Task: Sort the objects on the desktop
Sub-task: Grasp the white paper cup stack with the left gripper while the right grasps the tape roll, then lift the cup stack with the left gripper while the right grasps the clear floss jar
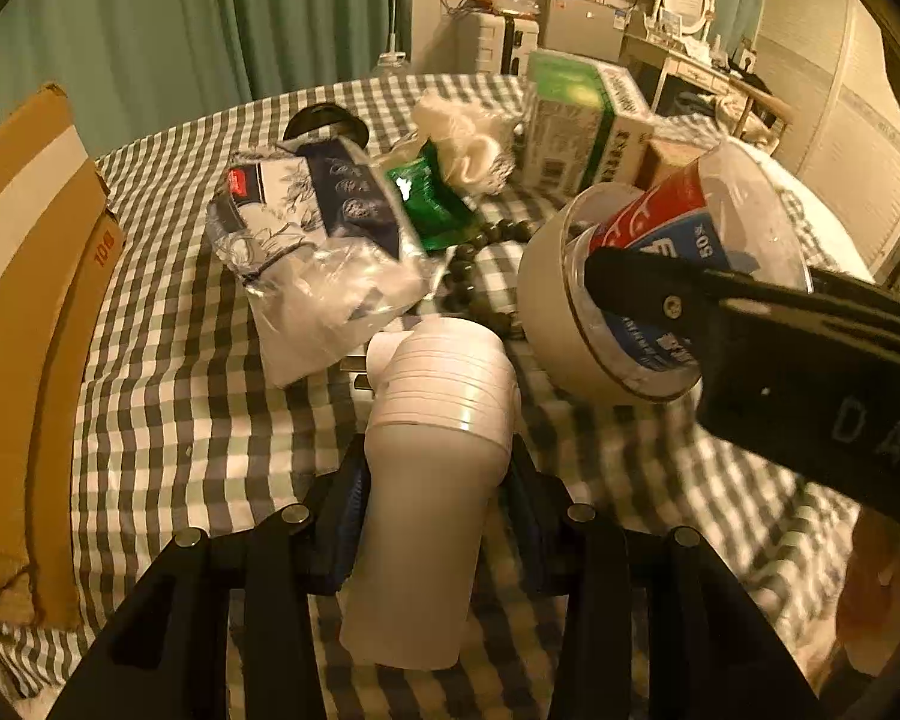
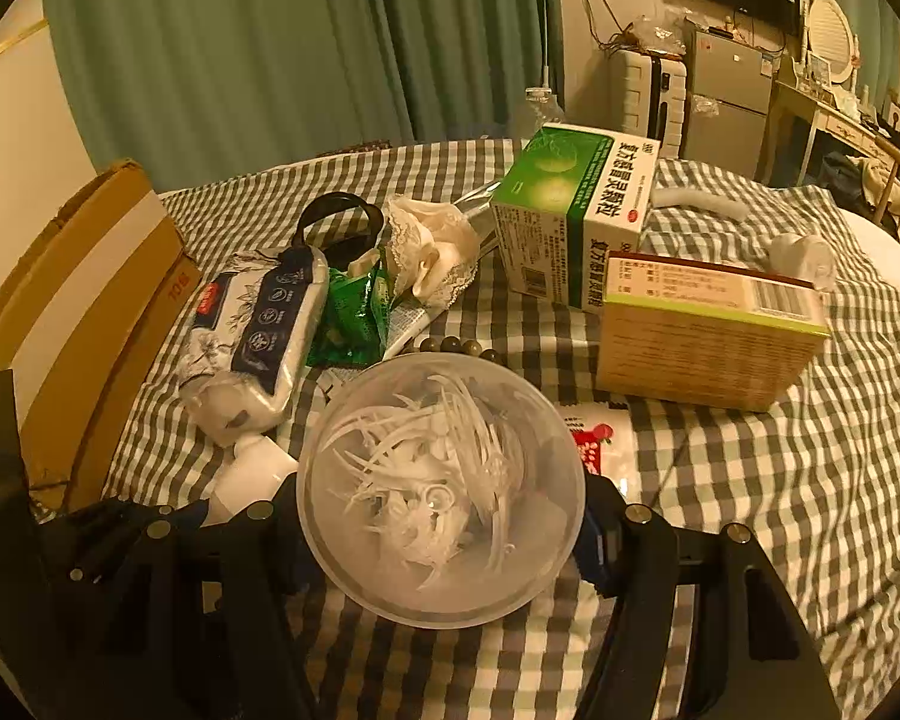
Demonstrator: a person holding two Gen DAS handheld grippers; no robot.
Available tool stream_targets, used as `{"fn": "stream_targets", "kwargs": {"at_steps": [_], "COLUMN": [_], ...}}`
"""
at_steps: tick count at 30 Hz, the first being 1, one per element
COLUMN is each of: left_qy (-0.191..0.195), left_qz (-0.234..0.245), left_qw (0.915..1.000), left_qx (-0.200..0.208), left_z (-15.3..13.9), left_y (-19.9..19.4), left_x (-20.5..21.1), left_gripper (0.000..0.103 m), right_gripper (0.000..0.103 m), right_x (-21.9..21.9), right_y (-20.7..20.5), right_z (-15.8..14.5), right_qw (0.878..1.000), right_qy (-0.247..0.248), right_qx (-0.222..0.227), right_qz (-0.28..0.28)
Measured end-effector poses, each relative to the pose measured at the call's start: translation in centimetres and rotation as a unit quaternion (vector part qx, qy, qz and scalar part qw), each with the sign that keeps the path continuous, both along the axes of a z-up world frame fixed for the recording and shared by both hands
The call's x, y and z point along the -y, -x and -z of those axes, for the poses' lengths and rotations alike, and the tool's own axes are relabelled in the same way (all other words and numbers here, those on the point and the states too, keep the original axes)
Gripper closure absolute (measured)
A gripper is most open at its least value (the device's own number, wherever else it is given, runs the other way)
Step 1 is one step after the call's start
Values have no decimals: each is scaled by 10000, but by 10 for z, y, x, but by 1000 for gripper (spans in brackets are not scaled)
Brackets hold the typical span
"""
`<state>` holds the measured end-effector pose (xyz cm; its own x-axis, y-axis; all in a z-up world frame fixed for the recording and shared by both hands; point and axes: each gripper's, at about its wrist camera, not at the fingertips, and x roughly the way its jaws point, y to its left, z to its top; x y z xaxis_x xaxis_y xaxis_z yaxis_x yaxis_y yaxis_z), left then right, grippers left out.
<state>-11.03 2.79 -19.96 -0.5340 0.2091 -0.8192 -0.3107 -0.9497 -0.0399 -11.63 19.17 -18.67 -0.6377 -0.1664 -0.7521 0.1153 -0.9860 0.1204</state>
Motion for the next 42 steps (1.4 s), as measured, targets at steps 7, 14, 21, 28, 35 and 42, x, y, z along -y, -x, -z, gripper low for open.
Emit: {"fn": "stream_targets", "kwargs": {"at_steps": [7, 14, 21, 28, 35, 42], "left_qy": [-218, -208, -178, -399, -391, -434], "left_qz": [-223, -317, -366, -515, -564, -685], "left_qw": [9995, 9992, 9990, 9976, 9976, 9967], "left_qx": [-53, -77, -195, -222, -112, 51], "left_z": [-15, -38, -67, -77, -73, -62], "left_y": [-13, -22, -30, -33, -33, -27], "left_x": [1, -14, -6, 8, 13, 20], "left_gripper": [60, 60, 60, 60, 60, 60], "right_gripper": [39, 39, 39, 39, 38, 38], "right_x": [-9, -16, -12, -13, -5, 2], "right_y": [-22, -44, -61, -65, -65, -61], "right_z": [-12, -30, -51, -63, -58, -54], "right_qw": [9998, 9991, 9989, 9991, 9995, 9998], "right_qy": [-119, -264, -213, 102, 37, -67], "right_qx": [14, -48, -218, -232, -224, -132], "right_qz": [137, 337, 369, 336, 218, 106]}}
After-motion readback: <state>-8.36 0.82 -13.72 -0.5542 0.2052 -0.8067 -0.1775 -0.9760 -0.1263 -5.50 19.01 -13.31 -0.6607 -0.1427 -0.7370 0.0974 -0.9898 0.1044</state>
